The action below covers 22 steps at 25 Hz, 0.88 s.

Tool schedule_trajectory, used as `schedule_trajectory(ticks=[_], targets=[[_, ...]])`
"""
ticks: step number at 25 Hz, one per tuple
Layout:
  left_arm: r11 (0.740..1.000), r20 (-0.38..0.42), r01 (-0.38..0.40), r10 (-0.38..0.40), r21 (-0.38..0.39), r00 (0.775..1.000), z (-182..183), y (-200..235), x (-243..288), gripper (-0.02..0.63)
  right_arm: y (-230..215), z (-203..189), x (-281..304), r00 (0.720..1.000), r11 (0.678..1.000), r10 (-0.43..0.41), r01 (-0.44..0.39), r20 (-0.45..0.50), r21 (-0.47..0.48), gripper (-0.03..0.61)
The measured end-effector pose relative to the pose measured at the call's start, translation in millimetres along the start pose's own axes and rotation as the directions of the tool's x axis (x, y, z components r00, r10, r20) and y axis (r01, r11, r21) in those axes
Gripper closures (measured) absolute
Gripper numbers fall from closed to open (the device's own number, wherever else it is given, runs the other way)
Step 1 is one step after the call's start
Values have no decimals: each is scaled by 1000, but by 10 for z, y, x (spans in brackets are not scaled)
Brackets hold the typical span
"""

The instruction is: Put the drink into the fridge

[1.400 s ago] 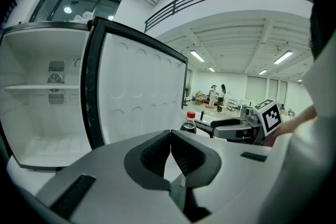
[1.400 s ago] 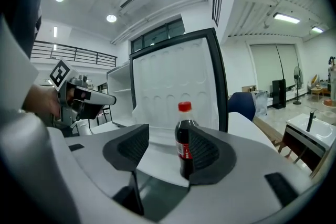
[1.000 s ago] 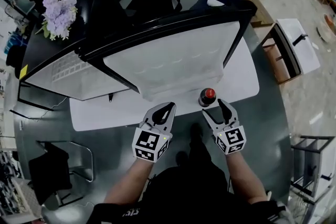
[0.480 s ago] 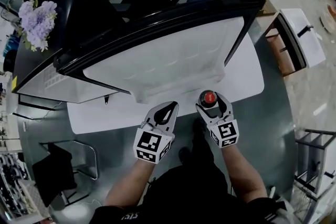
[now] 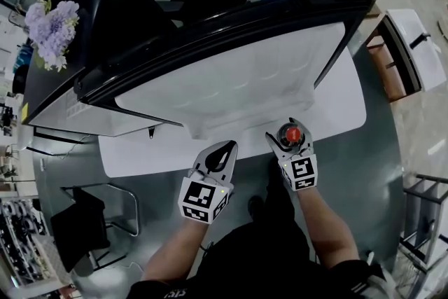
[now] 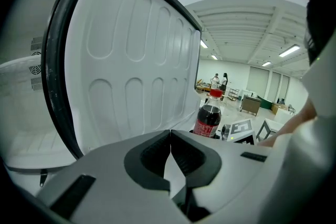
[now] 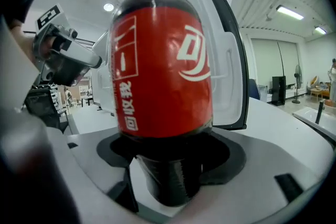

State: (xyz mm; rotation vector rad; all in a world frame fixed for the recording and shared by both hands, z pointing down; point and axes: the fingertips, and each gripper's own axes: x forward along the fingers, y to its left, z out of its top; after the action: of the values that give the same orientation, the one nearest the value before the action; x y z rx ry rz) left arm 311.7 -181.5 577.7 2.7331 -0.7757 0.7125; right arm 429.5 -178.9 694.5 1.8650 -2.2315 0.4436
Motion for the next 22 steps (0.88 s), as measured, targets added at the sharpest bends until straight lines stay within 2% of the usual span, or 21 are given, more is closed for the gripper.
schedule_trajectory(ticks=[5, 9, 11, 16, 22], targets=[[1000, -15, -21, 21, -1, 1000, -83, 84, -87, 595, -48, -9, 81, 999, 999, -32, 33, 12, -22, 232], [999, -24, -32, 32, -4, 999, -147, 122, -155, 595, -39, 32, 93, 998, 996, -67, 68, 14, -58, 297], [999, -30, -32, 32, -3, 999, -189, 120, -187, 595, -13, 30, 81, 997, 994, -71, 72, 10, -78, 309], [1000, -30, -27, 27, 1, 999, -247, 111, -263, 595, 129, 57, -9, 998, 996, -53, 54, 13, -71, 318], [1000, -7, -17, 17, 6, 1000, -218, 26, -532, 595, 477, 287, -308, 1000, 995, -10, 12, 23, -97, 318]])
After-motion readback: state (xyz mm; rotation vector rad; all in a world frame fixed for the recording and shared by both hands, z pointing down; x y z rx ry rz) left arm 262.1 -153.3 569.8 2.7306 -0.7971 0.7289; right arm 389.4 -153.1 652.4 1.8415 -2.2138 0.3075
